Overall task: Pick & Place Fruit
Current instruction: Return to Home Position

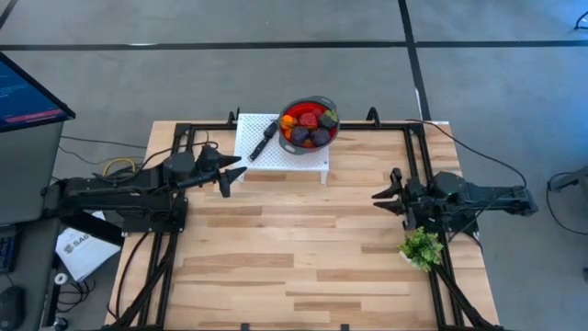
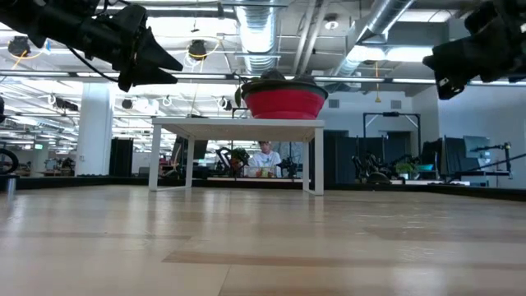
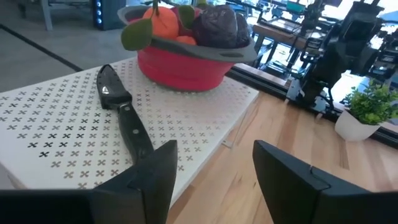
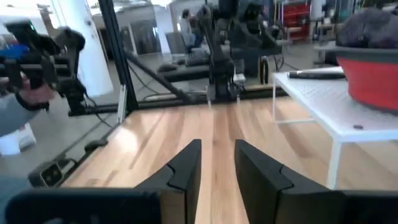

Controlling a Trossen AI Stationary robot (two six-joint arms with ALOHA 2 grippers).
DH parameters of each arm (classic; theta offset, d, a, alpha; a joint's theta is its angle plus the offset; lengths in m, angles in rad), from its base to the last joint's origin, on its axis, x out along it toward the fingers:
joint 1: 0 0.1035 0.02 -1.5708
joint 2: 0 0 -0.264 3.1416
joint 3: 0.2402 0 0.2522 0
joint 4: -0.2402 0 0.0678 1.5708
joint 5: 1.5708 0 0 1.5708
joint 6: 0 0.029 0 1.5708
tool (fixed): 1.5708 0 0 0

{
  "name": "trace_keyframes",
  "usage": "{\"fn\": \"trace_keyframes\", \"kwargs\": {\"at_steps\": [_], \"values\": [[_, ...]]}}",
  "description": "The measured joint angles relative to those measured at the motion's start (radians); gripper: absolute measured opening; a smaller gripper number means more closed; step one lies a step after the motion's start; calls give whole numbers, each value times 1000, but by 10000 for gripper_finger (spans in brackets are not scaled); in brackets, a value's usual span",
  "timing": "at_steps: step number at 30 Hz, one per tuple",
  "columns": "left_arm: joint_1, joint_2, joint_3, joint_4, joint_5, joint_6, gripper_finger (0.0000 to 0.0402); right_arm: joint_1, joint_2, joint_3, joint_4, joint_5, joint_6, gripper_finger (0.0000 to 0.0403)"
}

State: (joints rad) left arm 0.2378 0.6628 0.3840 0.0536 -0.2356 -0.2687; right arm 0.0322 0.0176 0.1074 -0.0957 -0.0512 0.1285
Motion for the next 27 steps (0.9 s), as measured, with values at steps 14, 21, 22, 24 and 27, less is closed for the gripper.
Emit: {"fn": "trace_keyframes", "kwargs": {"at_steps": [14,21,22,24,27], "values": [[-2,0,0,18,1,2,198,-57,-13,-100,164,4,-82,91],[-11,-2,0,21,34,63,199,-119,-14,-100,108,47,-56,91],[-16,-5,0,22,34,74,199,-130,-11,-100,109,52,-44,91],[-24,-15,0,24,34,88,199,-144,-4,-100,109,52,-27,91],[-37,-40,0,24,35,106,199,-154,3,-100,109,52,-22,91]]}}
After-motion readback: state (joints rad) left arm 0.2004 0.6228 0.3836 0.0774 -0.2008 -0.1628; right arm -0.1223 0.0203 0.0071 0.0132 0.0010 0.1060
